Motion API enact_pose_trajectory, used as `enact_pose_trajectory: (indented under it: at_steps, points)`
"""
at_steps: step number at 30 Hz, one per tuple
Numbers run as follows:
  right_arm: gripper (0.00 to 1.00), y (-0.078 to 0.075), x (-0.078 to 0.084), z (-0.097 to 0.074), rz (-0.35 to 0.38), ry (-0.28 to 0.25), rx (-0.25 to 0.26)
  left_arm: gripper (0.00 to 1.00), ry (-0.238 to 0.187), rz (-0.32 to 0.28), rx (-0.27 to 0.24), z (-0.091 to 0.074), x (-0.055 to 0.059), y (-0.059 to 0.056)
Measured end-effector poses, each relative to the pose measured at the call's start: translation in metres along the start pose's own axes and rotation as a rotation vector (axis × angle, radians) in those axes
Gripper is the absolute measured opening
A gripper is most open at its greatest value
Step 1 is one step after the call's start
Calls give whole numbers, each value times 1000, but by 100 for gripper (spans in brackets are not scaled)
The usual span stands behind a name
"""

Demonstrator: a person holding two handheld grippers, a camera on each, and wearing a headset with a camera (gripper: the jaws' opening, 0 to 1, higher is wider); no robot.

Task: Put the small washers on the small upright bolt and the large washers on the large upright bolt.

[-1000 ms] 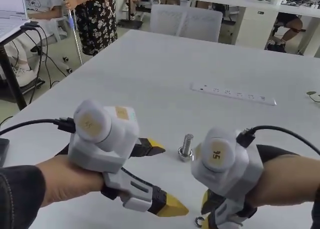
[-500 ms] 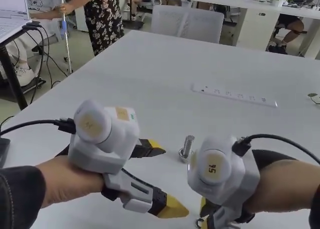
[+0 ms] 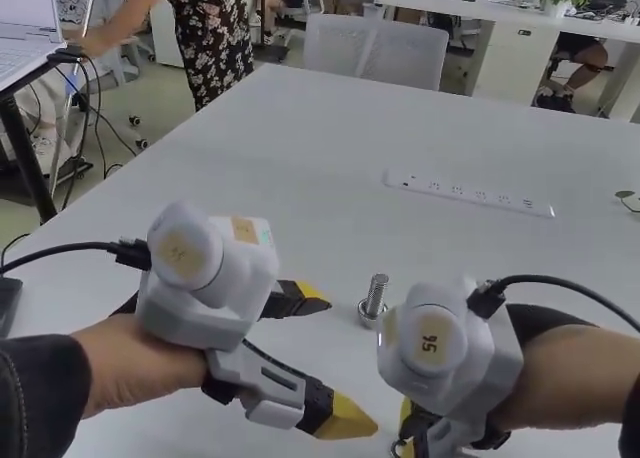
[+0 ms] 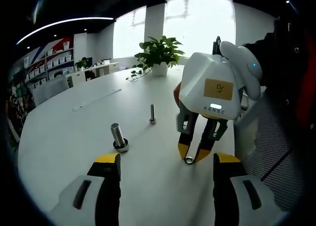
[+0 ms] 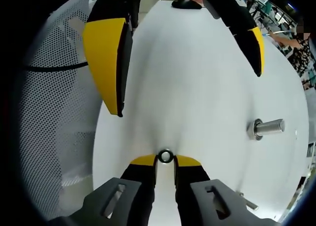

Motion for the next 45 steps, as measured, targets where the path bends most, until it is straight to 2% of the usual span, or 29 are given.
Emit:
enact_pose_trajectory:
  at_steps: [29, 37, 45]
  points:
    - [14, -13, 20, -9, 101, -1, 8, 76, 3, 0, 1, -1, 2, -1]
    - [14, -19, 33, -17, 136, 9, 25, 76, 4, 1, 3, -1, 1, -1]
    - [14, -26, 54, -26, 188, 16, 48, 76, 6, 3, 8, 1, 1, -1]
Point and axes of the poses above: the centre of the closed fingertips' face, and the gripper's own axes: z roughly forward along the fingers, y roughly to its left, x roughly out of its underside, the point moved 2 cm from there along -z, roughly backward along the fingers, and after that the axes turned 4 degrees about -z, right-handed, at the moved point
